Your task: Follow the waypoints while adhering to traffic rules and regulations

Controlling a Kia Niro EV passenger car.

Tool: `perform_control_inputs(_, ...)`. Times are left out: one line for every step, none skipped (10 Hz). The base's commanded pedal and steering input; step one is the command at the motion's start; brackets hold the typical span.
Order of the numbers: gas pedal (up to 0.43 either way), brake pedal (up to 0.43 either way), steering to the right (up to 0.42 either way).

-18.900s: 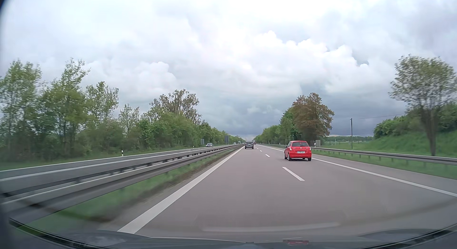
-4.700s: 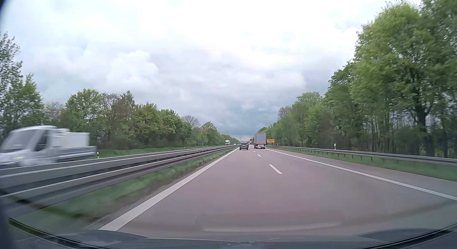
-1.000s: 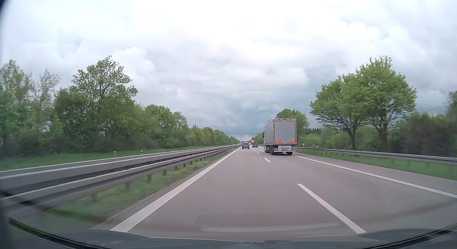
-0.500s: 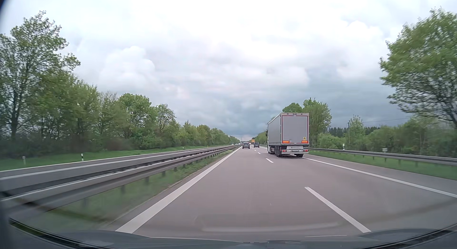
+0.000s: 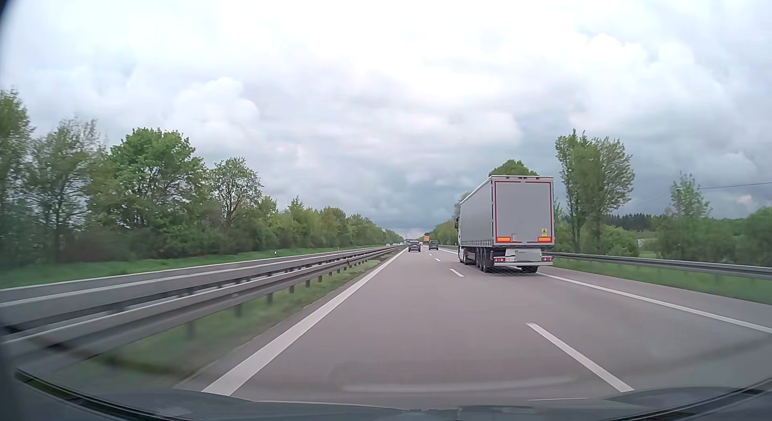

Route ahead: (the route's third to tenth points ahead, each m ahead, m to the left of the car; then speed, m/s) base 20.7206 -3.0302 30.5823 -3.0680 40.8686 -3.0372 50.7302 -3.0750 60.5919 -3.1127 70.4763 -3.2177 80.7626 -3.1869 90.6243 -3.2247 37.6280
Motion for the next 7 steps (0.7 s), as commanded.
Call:
perform_control_inputs(0.469, 0.012, -0.001)
perform_control_inputs(0.469, 0.012, -0.001)
perform_control_inputs(0.461, 0.012, -0.001)
perform_control_inputs(0.461, 0.012, -0.001)
perform_control_inputs(0.449, 0.012, -0.001)
perform_control_inputs(0.449, 0.012, -0.001)
perform_control_inputs(0.449, 0.012, -0.001)
